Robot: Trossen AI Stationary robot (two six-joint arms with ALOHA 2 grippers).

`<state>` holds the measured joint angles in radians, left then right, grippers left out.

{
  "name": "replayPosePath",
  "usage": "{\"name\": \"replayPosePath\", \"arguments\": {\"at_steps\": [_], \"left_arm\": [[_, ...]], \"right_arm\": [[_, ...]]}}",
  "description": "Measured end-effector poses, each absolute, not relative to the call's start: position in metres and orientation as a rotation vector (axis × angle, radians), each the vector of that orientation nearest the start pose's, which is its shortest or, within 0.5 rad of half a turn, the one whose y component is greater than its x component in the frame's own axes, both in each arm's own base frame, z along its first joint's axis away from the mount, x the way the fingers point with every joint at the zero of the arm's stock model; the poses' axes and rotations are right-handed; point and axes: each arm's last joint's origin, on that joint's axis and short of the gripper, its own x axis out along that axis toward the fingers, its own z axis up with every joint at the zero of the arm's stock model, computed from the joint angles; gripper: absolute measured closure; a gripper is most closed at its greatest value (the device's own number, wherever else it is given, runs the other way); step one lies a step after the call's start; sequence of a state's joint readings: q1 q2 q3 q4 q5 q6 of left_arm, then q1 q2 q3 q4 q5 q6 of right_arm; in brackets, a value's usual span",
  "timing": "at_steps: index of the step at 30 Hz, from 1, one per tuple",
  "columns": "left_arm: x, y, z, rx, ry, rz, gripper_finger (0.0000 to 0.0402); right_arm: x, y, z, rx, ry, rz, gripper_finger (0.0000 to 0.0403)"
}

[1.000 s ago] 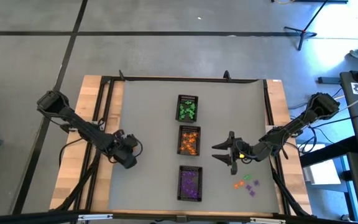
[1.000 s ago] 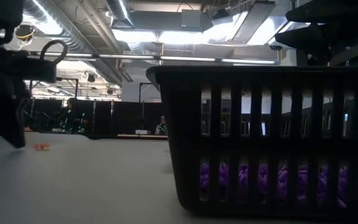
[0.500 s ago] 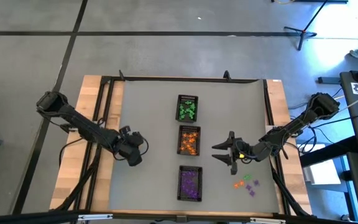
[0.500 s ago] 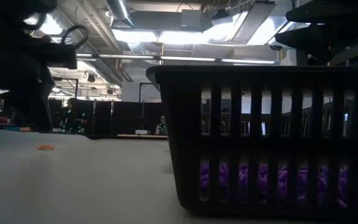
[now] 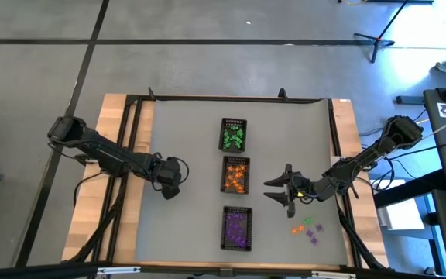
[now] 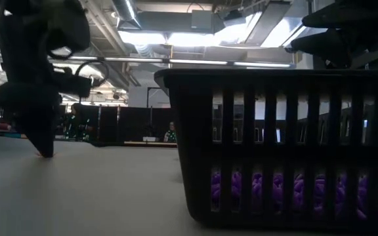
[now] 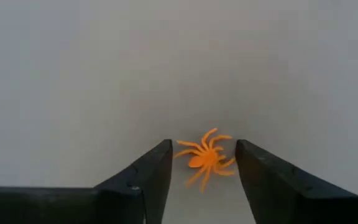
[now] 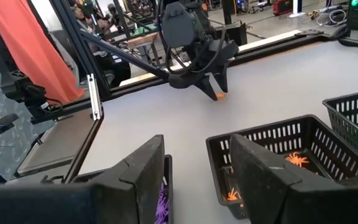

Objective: Sort Halloween decoration
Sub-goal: Put the orange spider toy into the middle black bin

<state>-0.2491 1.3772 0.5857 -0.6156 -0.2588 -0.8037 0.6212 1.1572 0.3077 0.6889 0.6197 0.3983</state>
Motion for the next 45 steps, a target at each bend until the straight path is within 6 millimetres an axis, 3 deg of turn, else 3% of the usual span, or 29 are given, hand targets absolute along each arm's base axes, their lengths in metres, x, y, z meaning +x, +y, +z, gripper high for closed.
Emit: {"name": "replayPosePath", "arguments": {"at_steps": [5, 9, 13, 19, 22, 29, 33, 37, 40, 45], "left_arm": [[0.198, -0.040, 0.127, -0.344, 1.290, 0.586, 0.0223], [0.198, -0.039, 0.125, -0.361, 1.299, 0.607, 0.0243], [0.198, -0.039, 0.125, -0.365, 1.304, 0.602, 0.0286], [0.199, -0.040, 0.128, -0.348, 1.307, 0.576, 0.0381], [0.207, -0.042, 0.138, -0.331, 1.279, 0.556, 0.0396], [0.247, -0.052, 0.194, -0.246, 1.050, 0.430, 0.0400], [0.277, -0.063, 0.230, -0.179, 0.790, 0.264, 0.0400], [0.302, -0.068, 0.253, -0.133, 0.533, 0.140, 0.0401], [0.320, -0.068, 0.250, -0.123, 0.431, 0.073, 0.0401], [0.347, -0.059, 0.216, -0.113, 0.447, 0.033, 0.0399]], "right_arm": [[0.181, 0.109, 0.184, 0.313, 0.145, -0.029, 0.0221], [0.181, 0.109, 0.184, 0.319, 0.145, -0.030, 0.0221], [0.181, 0.109, 0.183, 0.322, 0.155, -0.033, 0.0221], [0.181, 0.109, 0.183, 0.326, 0.157, -0.034, 0.0221], [0.181, 0.109, 0.183, 0.326, 0.157, -0.034, 0.0221], [0.181, 0.109, 0.183, 0.325, 0.157, -0.034, 0.0221], [0.181, 0.109, 0.183, 0.325, 0.157, -0.034, 0.0221], [0.181, 0.108, 0.183, 0.324, 0.150, -0.057, 0.0221], [0.181, 0.108, 0.183, 0.321, 0.144, -0.071, 0.0221], [0.181, 0.107, 0.184, 0.320, 0.142, -0.077, 0.0221]]}}
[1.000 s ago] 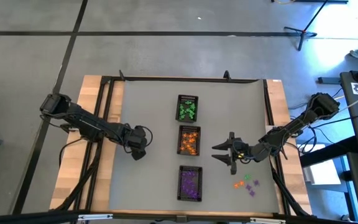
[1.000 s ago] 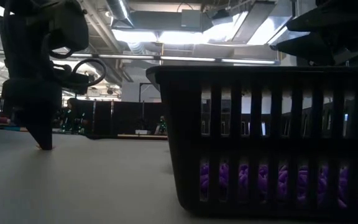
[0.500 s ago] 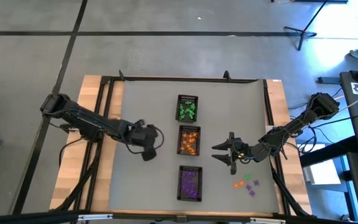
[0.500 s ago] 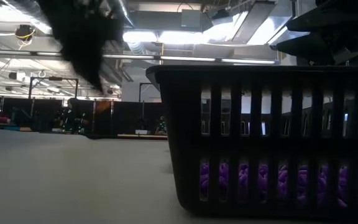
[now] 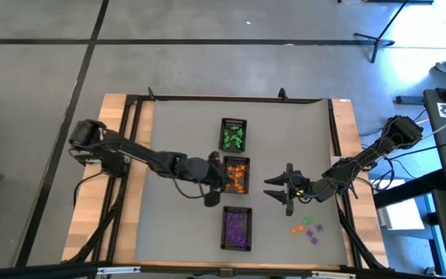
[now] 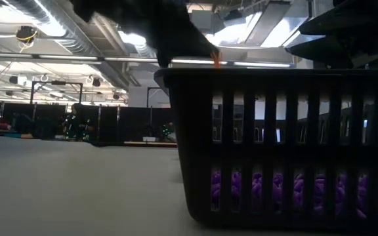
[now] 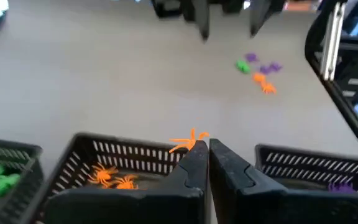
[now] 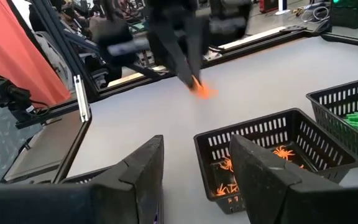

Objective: Sort Halloween decoration
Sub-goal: Put the orange spider toy into the middle black bin, then put the green skeleton toy into the top black bin

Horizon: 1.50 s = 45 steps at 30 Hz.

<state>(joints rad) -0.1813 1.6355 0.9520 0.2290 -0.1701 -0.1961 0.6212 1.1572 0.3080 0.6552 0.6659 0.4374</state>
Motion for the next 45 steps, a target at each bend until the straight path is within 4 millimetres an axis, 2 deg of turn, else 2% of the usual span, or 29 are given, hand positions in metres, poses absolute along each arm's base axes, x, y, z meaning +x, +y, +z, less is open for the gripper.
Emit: {"name": "replayPosePath", "arguments": {"at_steps": [6, 11, 14, 17, 22, 26, 29, 35, 37, 40, 45], "left_arm": [[0.357, -0.044, 0.191, -0.169, 0.524, 0.020, 0.0343], [0.357, -0.034, 0.189, -0.221, 0.543, 0.062, 0.0280], [0.354, -0.030, 0.189, -0.225, 0.574, 0.073, 0.0260], [0.341, -0.027, 0.190, -0.237, 0.696, 0.110, 0.0259], [0.306, -0.022, 0.198, -0.232, 0.942, 0.227, 0.0273], [0.282, -0.026, 0.203, -0.228, 1.040, 0.352, 0.0284], [0.265, -0.028, 0.189, -0.284, 1.169, 0.402, 0.0290], [0.225, -0.020, 0.138, -0.405, 1.365, 0.505, 0.0299], [0.214, -0.020, 0.128, -0.449, 1.384, 0.535, 0.0301], [0.205, -0.021, 0.121, -0.487, 1.385, 0.568, 0.0301], [0.195, -0.025, 0.123, -0.499, 1.434, 0.611, 0.0301]], "right_arm": [[0.181, 0.108, 0.183, 0.318, 0.145, -0.075, 0.0221], [0.181, 0.108, 0.183, 0.311, 0.145, -0.074, 0.0221], [0.181, 0.108, 0.183, 0.311, 0.145, -0.074, 0.0221], [0.181, 0.108, 0.183, 0.311, 0.146, -0.073, 0.0221], [0.181, 0.108, 0.183, 0.310, 0.156, -0.048, 0.0221], [0.181, 0.108, 0.183, 0.309, 0.158, -0.049, 0.0221], [0.181, 0.108, 0.183, 0.309, 0.158, -0.049, 0.0221], [0.181, 0.108, 0.183, 0.322, 0.152, -0.050, 0.0221], [0.181, 0.108, 0.183, 0.321, 0.152, -0.050, 0.0221], [0.181, 0.108, 0.183, 0.320, 0.150, -0.055, 0.0221], [0.181, 0.108, 0.183, 0.319, 0.146, -0.071, 0.0221]]}}
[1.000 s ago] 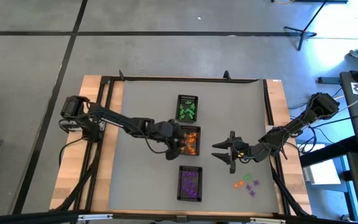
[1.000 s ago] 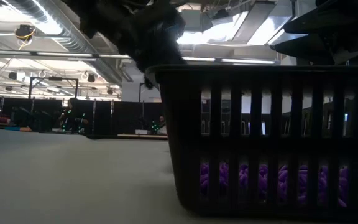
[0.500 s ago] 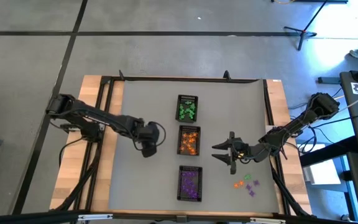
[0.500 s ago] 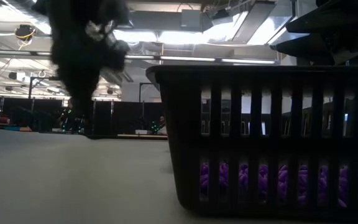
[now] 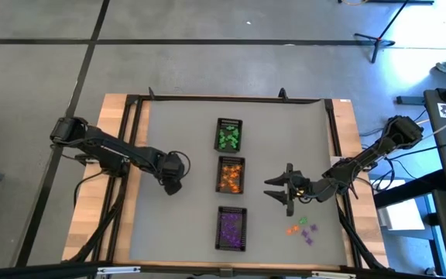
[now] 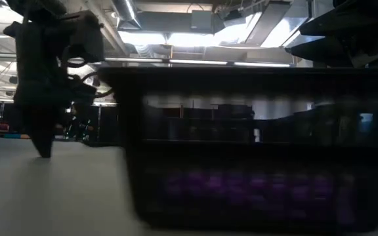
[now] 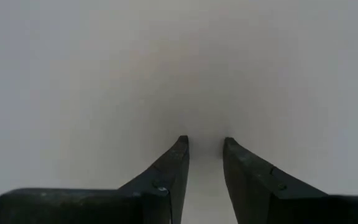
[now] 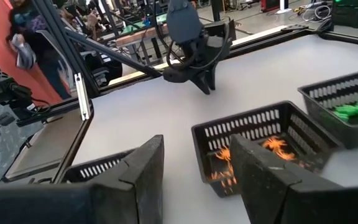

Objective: Sort Halloween decoration
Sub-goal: Put the green skeleton toy into the top black bin

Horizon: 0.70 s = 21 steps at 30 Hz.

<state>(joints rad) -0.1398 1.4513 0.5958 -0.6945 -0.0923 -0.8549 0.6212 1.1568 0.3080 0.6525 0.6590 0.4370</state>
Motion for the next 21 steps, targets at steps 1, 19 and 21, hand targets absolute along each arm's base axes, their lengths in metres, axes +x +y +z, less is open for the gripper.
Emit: {"name": "replayPosePath", "arguments": {"at_steps": [1, 19, 21], "left_arm": [[0.192, -0.024, 0.125, -0.510, 1.443, 0.626, 0.0302], [0.171, -0.021, 0.158, -0.529, 1.253, 0.662, 0.0302], [0.178, -0.022, 0.165, -0.521, 1.150, 0.586, 0.0302]], "right_arm": [[0.181, 0.108, 0.183, 0.319, 0.145, -0.073, 0.0221], [0.181, 0.107, 0.184, 0.302, 0.140, -0.082, 0.0221], [0.181, 0.107, 0.184, 0.303, 0.138, -0.083, 0.0221]]}}
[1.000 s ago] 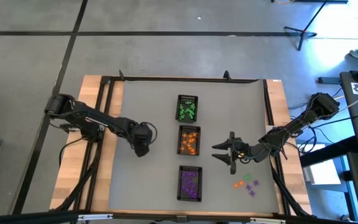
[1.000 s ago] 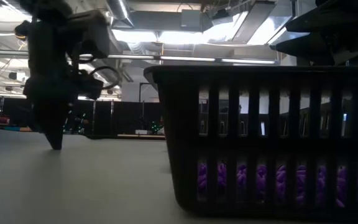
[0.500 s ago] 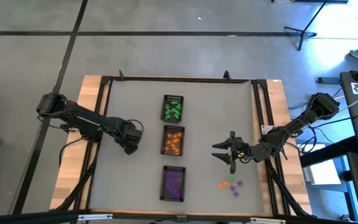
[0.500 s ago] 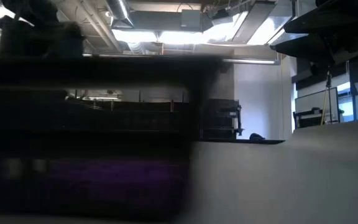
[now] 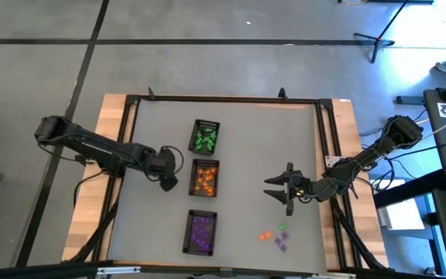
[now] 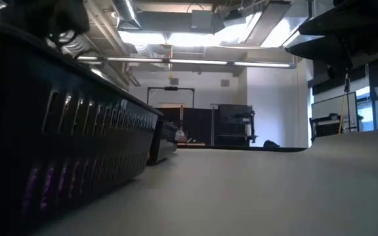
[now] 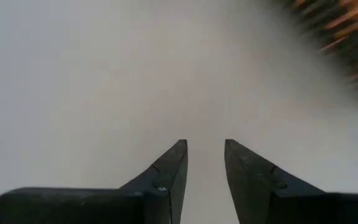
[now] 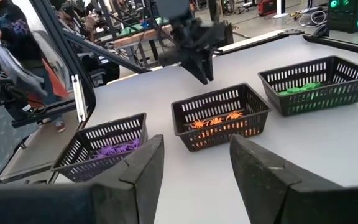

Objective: Sort Halloween decoration
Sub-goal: Put the green skeleton toy into the top black bin

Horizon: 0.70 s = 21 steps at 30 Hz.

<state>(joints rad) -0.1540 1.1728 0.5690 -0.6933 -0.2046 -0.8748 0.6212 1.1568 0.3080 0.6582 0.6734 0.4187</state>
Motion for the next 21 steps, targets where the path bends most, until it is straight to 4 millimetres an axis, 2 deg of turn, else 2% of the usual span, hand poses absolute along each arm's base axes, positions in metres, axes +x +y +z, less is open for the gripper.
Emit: {"name": "replayPosePath", "arguments": {"at_steps": [4, 10, 14, 21], "left_arm": [[0.191, -0.025, 0.182, -0.476, 0.944, 0.428, 0.0318], [0.195, -0.025, 0.212, -0.392, 0.682, 0.300, 0.0394], [0.189, -0.025, 0.232, -0.315, 0.550, 0.240, 0.0399], [0.168, -0.029, 0.268, -0.225, 0.295, 0.160, 0.0401]], "right_arm": [[0.181, 0.107, 0.185, 0.310, 0.124, -0.095, 0.0221], [0.187, 0.112, 0.199, 0.317, 0.100, -0.043, 0.0221], [0.195, 0.120, 0.213, 0.259, 0.148, 0.009, 0.0221], [0.204, 0.129, 0.239, 0.168, 0.396, 0.018, 0.0221]]}}
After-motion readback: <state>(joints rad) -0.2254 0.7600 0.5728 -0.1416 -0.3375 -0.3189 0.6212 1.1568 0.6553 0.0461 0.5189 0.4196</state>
